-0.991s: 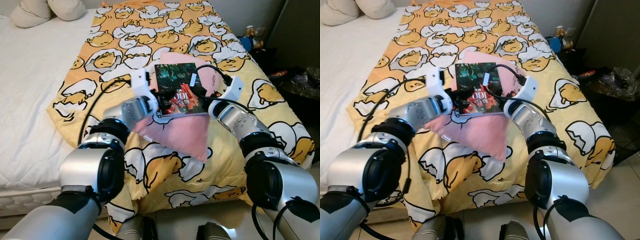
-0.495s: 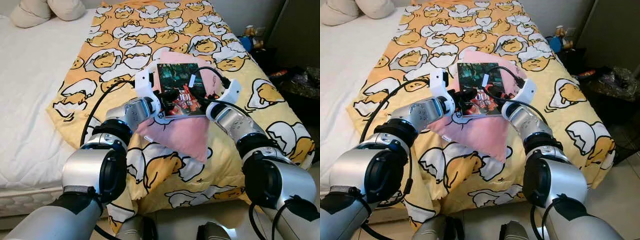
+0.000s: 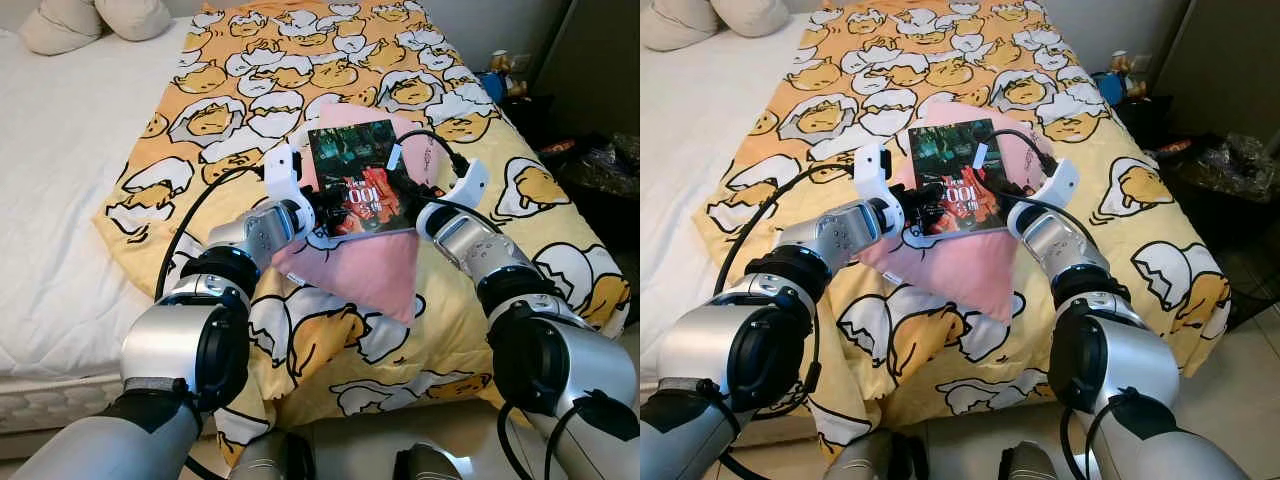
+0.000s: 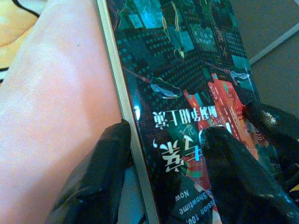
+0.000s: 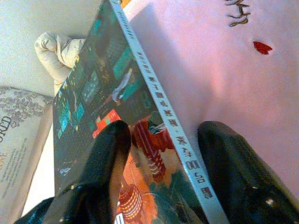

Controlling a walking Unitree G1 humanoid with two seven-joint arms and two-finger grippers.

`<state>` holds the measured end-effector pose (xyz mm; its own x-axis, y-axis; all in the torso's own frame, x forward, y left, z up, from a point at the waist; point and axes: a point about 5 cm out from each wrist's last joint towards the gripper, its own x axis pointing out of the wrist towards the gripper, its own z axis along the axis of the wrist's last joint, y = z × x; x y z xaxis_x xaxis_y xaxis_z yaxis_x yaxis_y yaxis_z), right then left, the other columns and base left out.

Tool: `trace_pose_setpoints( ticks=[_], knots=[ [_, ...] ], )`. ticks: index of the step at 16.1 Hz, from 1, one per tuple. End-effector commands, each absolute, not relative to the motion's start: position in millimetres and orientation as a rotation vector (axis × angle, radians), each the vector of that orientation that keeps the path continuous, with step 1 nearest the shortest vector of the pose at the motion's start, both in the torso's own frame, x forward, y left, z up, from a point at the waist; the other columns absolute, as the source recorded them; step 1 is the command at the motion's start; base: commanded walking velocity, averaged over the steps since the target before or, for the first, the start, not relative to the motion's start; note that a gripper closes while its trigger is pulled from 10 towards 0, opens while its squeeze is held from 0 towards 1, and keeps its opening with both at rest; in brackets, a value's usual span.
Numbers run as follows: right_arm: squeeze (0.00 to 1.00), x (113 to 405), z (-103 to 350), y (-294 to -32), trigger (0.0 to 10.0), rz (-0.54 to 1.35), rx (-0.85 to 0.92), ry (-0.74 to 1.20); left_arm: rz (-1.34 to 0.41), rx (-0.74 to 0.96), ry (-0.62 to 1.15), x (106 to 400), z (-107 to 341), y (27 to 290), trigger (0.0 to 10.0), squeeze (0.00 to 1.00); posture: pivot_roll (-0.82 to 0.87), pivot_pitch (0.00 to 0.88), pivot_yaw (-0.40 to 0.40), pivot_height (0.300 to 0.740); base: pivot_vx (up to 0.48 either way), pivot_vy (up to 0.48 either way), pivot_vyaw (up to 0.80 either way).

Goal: Clean up the room

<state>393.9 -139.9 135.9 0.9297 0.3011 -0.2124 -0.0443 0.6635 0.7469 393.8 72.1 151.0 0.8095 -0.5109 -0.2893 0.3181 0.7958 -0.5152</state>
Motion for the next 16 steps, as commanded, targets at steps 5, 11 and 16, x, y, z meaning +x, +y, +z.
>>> trace_pose_setpoints(
  ticks=[5, 11, 16],
  knots=[
    [0.00, 394.6, 140.7, -118.8, 0.0, 0.281, 0.872, 0.343, -0.549, -0.563, 0.423, 388.1, 147.7, 56.8, 0.0, 0.00, -0.18, 0.061, 0.070, 0.700, 0.000, 0.000, 0.00],
    [0.00, 392.4, 136.2, -116.9, 0.0, 0.285, 0.883, 0.353, -0.593, -0.601, 0.361, 390.2, 157.5, 54.3, 0.0, 0.00, -0.18, 0.057, 0.070, 0.700, 0.000, 0.000, 0.00],
    [0.00, 405.0, 182.9, -117.4, 0.0, 0.393, 0.862, 0.172, -0.582, -0.430, 0.180, 401.4, 186.8, 74.8, 0.0, 0.00, -0.18, 0.023, 0.066, 0.700, 0.000, 0.000, 0.00]
  ],
)
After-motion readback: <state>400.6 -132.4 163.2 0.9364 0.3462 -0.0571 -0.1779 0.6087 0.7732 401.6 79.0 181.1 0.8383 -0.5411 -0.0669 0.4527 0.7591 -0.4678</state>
